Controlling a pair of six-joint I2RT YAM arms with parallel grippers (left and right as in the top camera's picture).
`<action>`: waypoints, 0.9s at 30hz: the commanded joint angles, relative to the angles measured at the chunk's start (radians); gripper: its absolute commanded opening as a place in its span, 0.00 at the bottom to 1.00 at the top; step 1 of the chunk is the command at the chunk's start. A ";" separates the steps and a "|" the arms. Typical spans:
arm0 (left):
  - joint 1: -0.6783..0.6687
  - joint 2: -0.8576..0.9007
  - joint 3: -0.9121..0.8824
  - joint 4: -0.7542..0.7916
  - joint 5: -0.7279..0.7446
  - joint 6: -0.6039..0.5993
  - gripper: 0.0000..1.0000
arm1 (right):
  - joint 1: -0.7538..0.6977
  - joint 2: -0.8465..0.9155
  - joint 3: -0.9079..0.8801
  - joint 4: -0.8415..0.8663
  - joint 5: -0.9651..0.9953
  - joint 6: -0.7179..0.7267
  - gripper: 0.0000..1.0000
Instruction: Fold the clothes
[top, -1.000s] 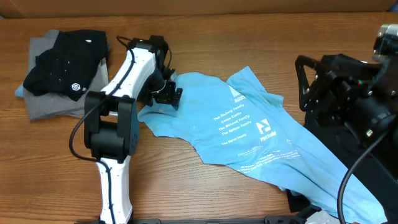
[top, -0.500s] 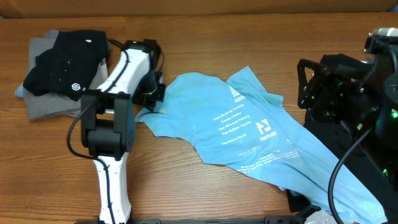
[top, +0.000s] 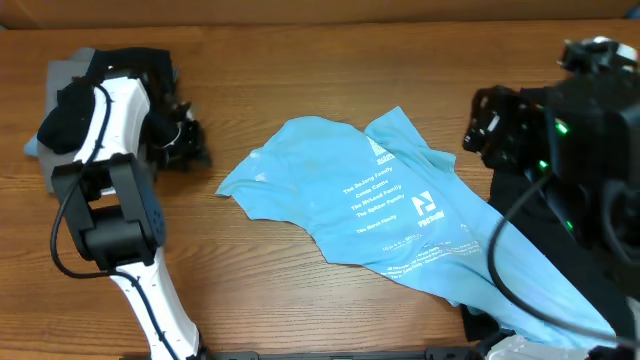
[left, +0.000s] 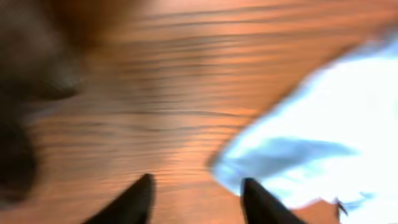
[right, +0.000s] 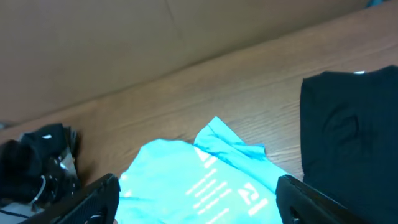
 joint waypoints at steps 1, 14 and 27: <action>-0.071 -0.033 -0.006 0.009 0.093 0.127 0.64 | -0.023 0.040 0.007 -0.003 -0.046 0.013 0.84; -0.217 0.060 -0.014 0.049 -0.217 0.008 0.65 | -0.057 0.069 0.007 -0.048 -0.090 0.011 0.86; -0.217 0.121 -0.082 0.037 -0.154 -0.004 0.04 | -0.065 0.069 0.007 -0.048 -0.089 0.009 0.87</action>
